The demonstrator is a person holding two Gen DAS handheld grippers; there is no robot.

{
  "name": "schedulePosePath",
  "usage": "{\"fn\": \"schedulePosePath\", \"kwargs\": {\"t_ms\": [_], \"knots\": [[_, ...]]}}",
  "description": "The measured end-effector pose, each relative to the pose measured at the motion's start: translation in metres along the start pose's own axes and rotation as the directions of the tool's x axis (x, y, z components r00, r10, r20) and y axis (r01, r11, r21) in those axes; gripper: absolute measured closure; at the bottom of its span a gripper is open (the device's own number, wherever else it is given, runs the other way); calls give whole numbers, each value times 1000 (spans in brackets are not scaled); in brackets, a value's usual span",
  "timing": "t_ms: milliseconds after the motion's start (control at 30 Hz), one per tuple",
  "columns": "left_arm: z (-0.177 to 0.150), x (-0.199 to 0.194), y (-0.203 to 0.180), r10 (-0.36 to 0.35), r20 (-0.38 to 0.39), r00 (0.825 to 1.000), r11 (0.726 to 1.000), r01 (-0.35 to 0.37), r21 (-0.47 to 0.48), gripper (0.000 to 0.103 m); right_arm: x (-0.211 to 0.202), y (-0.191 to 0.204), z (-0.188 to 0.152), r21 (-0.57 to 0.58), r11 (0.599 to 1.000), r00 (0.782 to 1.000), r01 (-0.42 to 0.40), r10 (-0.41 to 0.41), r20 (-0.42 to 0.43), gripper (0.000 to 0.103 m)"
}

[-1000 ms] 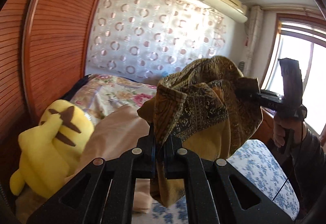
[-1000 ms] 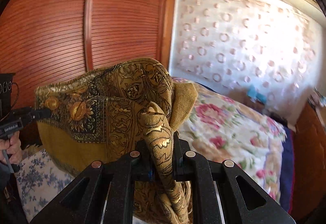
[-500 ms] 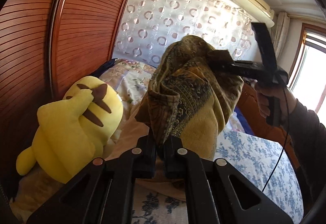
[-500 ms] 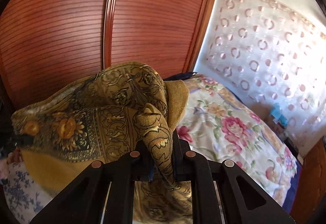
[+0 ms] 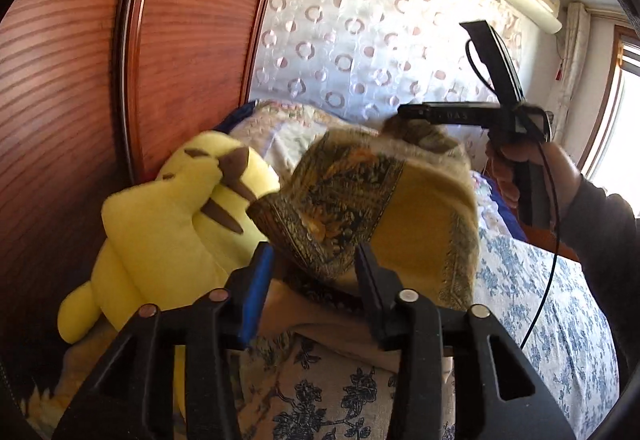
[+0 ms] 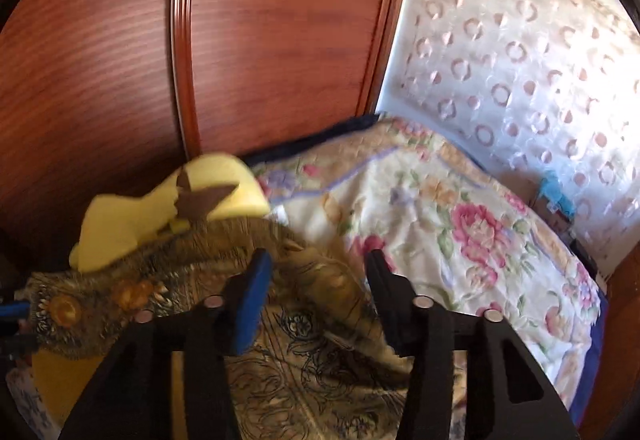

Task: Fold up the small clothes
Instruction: 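Lower the shirt bundle onto the pillow beside the plush toy and open both grippers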

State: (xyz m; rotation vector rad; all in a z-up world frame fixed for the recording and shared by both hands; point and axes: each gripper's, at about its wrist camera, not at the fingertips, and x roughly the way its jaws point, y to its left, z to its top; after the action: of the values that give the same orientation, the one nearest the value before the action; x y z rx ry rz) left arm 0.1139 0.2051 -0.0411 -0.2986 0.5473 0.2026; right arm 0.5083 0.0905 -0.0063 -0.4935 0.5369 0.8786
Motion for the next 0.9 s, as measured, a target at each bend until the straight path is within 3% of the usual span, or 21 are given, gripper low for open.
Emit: {"fn": "schedulePosePath", "kwargs": {"t_ms": [67, 100, 233, 333, 567, 767, 900], "knots": [[8, -5, -4, 4, 31, 1000, 1000, -5, 21, 31, -14, -5, -3, 8, 999, 999, 35, -35, 41, 43], [12, -7, -9, -5, 46, 999, 999, 3, 34, 28, -21, -6, -5, 15, 999, 998, 39, -40, 55, 43], [23, 8, -25, -37, 15, 999, 995, 36, 93, 27, -46, -6, -21, 34, 999, 997, -17, 14, 80, 43], [21, 26, -38, -57, -47, 997, 990, 62, 128, 27, -44, -12, -39, 53, 996, 997, -71, 69, 36, 43], [3, 57, -41, -3, -163, 987, 986, 30, 163, 27, -27, -24, -56, 112, 992, 997, -63, 67, -31, 43], [-3, 64, -39, 19, -181, 983, 985, 13, 174, 27, 21, -34, -51, 201, 977, 995, -66, 80, -60, 43], [-2, 57, -44, 30, -167, 986, 982, 2, 189, 27, 26, -30, -47, 229, 972, 997, -45, 57, -45, 43]]}}
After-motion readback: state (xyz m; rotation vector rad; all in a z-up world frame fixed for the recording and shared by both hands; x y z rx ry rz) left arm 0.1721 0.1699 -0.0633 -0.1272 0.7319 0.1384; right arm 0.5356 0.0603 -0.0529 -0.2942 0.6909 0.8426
